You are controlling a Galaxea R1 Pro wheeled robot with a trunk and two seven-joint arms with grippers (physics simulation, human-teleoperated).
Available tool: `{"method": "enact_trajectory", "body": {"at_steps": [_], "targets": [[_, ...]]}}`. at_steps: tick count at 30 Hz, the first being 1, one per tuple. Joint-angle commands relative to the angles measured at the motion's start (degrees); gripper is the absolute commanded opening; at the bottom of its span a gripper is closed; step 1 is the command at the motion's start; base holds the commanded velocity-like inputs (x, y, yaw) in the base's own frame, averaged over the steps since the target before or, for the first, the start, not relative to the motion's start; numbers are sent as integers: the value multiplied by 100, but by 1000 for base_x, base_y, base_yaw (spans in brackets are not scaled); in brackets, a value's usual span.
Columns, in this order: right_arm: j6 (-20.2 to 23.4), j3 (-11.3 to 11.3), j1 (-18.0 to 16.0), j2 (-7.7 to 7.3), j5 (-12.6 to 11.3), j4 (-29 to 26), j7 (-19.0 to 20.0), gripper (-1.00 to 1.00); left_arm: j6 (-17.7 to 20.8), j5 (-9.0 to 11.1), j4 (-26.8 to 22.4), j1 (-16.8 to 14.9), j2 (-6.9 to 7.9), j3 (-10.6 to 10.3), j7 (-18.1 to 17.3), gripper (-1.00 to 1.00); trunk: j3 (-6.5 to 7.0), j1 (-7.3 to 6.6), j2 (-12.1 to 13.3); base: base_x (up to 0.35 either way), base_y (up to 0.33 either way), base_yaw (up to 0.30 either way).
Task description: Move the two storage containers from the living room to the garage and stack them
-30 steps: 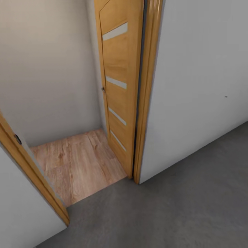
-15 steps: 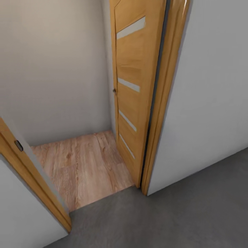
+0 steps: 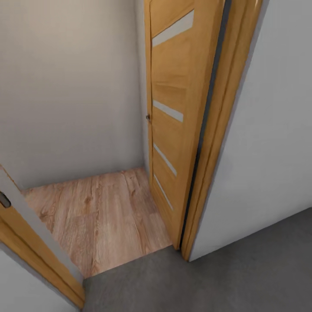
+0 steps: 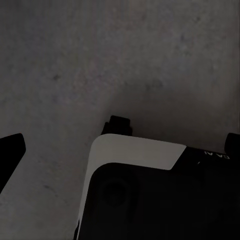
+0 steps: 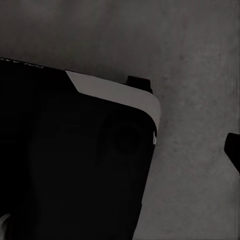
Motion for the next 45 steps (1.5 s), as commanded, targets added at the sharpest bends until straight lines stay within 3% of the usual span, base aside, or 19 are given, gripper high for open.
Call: {"method": "enact_trajectory", "body": {"at_steps": [1,32,45], "targets": [[-32,42,-6,4,-58,17,21,100,20,29,-2,-2,0,19,9,100,-5,3,-3,313,-94,91],[-44,42,-6,-3,-32,17,21,100,11,45,-2,-5,4,19,11,100,-5,3,-3,311,-93,261],[-44,42,-7,-4,-27,17,20,100,2,56,-2,-5,9,28,11,100,-5,3,-3,27,-6,272]]}}
